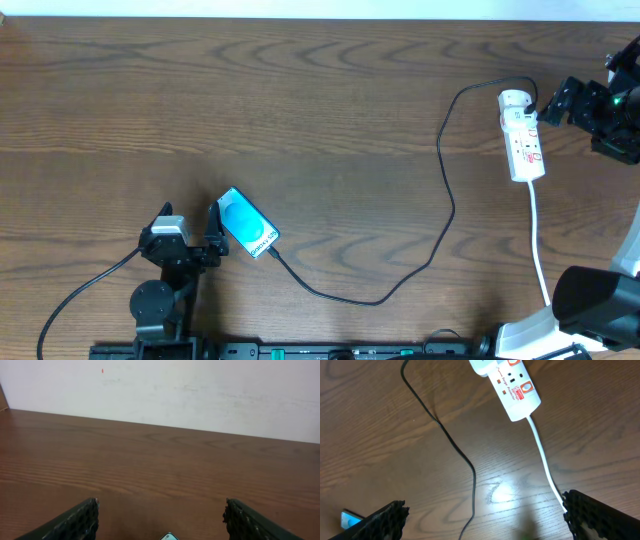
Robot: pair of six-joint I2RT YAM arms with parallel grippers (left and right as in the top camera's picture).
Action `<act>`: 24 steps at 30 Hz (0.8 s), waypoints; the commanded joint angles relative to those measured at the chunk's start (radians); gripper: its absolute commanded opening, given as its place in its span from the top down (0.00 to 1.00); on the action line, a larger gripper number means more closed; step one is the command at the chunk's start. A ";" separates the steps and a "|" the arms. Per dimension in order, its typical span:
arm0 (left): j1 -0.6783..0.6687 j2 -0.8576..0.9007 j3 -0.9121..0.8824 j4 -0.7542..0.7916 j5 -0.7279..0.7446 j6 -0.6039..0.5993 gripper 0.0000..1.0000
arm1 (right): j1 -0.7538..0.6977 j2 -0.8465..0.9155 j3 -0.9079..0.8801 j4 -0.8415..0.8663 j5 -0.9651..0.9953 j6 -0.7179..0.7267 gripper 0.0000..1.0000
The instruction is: Plug charger to phone and switch on socket
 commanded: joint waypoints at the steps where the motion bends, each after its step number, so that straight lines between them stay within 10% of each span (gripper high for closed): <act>1: 0.005 -0.007 -0.016 -0.035 0.039 -0.008 0.19 | 0.021 -0.002 0.011 0.000 0.001 0.014 0.01; 13: 0.005 -0.007 -0.016 -0.035 0.039 -0.008 0.19 | 0.089 -0.184 0.009 0.071 0.005 0.013 0.01; 24: 0.005 -0.007 -0.016 -0.035 0.039 -0.008 0.19 | 0.325 -0.623 -0.245 0.635 0.004 -0.225 0.01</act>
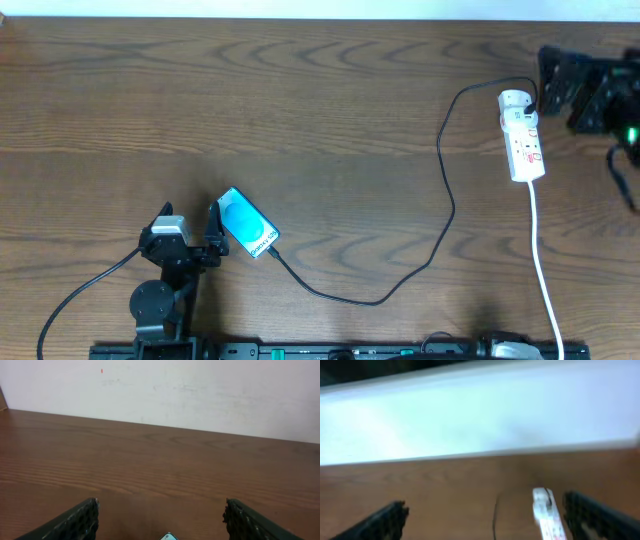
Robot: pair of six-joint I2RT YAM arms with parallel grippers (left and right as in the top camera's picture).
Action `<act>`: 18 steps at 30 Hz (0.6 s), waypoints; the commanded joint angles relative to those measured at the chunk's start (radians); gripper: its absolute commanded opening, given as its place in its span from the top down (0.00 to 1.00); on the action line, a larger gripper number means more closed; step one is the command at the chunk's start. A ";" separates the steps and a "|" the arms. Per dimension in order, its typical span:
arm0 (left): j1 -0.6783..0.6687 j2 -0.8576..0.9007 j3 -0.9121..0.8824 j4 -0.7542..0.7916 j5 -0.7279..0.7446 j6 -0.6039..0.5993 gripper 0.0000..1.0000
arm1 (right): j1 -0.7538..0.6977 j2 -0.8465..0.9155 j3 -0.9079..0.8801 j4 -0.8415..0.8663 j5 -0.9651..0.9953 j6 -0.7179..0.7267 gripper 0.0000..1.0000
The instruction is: Plug charger to phone and switch on socket
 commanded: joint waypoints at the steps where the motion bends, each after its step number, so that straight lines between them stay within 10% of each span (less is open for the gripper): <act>1: 0.005 -0.007 -0.016 -0.035 0.035 -0.008 0.19 | 0.073 -0.133 -0.169 0.112 0.003 -0.180 0.01; 18: 0.005 -0.007 -0.016 -0.035 0.035 -0.008 0.19 | 0.171 -0.881 -1.615 1.256 0.001 -0.444 0.01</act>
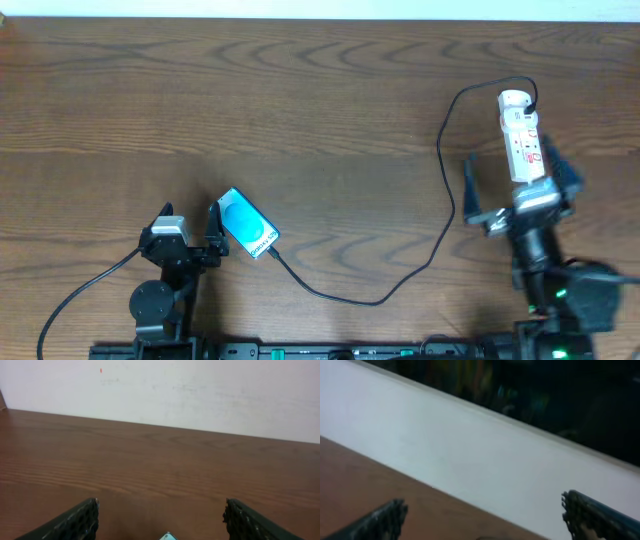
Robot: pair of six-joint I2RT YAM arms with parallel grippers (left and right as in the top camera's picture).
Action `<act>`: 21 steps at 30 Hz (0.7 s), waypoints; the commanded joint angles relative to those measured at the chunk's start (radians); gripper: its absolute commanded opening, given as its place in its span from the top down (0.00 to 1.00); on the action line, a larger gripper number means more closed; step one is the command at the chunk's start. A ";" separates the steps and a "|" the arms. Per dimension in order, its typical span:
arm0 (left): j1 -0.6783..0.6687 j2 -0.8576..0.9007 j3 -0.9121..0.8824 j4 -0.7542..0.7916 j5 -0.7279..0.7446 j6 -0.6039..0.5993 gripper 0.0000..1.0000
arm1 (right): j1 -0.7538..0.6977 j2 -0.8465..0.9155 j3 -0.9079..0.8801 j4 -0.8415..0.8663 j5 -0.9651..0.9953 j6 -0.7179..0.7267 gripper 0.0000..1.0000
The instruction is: Plug charger to phone and switch on socket
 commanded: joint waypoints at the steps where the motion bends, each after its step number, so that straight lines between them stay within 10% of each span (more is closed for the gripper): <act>1: 0.005 -0.006 -0.017 -0.033 0.031 -0.005 0.19 | 0.031 -0.148 -0.304 0.224 0.005 -0.049 0.01; 4: 0.005 -0.006 -0.017 -0.033 0.031 -0.005 0.19 | 0.038 -0.249 -0.486 0.404 0.004 -0.049 0.01; 21: 0.005 -0.006 -0.017 -0.033 0.031 -0.005 0.19 | 0.036 -0.383 -0.482 -0.192 0.154 -0.027 0.01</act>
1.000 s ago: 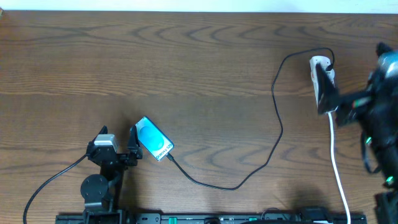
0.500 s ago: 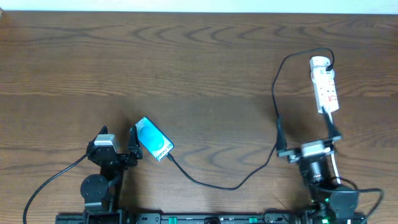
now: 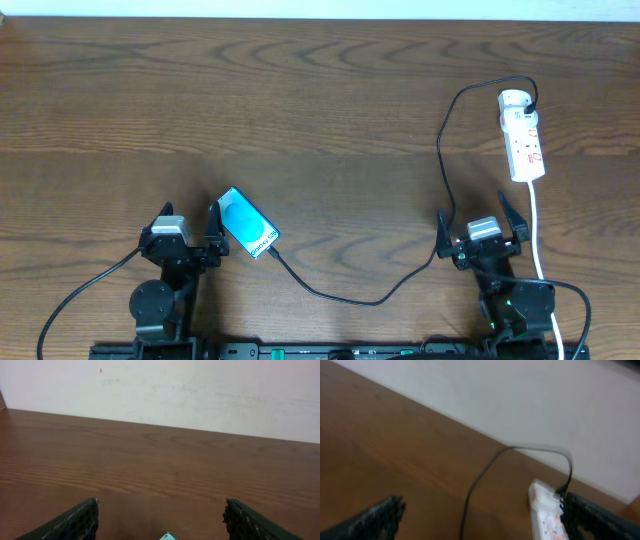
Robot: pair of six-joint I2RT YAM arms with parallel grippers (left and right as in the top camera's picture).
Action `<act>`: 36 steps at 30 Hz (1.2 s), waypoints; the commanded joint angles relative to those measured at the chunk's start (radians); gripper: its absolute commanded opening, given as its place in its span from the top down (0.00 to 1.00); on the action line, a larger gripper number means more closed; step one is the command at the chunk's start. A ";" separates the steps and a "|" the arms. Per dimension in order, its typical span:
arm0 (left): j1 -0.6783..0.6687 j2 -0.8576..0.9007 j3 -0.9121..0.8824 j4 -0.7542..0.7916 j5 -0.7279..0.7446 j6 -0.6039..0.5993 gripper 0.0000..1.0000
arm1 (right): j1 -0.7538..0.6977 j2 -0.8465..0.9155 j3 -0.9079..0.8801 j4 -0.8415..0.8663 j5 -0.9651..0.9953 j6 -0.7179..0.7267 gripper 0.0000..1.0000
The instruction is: Plug charger to phone and switch on socket
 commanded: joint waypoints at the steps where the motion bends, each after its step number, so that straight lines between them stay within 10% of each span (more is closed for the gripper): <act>1: 0.005 -0.007 -0.017 -0.033 0.030 -0.005 0.19 | 0.006 -0.048 -0.003 -0.080 0.068 0.028 0.01; 20: 0.005 -0.007 -0.017 -0.033 0.030 -0.005 0.19 | -0.098 -0.088 -0.002 -0.064 0.264 0.377 0.01; 36: 0.005 -0.007 -0.017 -0.033 0.030 -0.005 0.19 | -0.098 -0.087 -0.002 -0.064 0.236 0.373 0.01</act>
